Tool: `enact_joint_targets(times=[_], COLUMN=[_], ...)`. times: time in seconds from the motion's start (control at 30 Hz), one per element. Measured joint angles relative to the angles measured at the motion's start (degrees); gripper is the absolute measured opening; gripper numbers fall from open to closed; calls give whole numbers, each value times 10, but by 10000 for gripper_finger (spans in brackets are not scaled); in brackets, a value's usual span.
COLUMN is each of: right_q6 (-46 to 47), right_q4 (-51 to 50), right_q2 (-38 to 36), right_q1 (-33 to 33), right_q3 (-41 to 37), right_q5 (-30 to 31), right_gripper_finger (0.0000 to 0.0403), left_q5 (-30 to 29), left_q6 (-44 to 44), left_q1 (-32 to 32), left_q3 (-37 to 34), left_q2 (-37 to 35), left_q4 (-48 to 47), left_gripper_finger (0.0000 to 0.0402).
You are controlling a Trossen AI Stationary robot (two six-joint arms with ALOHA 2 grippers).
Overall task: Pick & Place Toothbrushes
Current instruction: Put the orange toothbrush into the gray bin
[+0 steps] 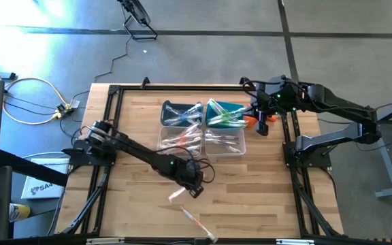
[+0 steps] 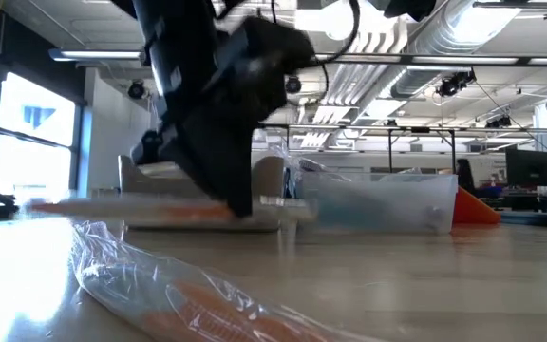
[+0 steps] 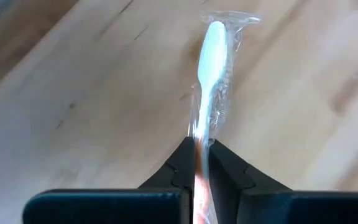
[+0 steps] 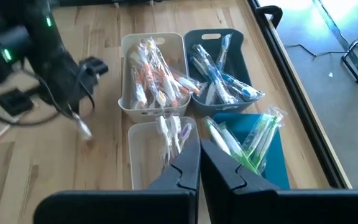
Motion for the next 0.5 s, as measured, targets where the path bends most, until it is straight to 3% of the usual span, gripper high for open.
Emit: enact_joint_targets(times=[0.5], right_q6=[-14], right_q4=[-11], right_q2=[0], right_q1=[0], right_q3=[0], right_q5=[0], right_gripper_finger=[4], left_q5=[-13], left_q6=[78], left_q1=[7], left_q3=[1], left_q2=[-151], left_q4=[-122], left_gripper_finger=[19])
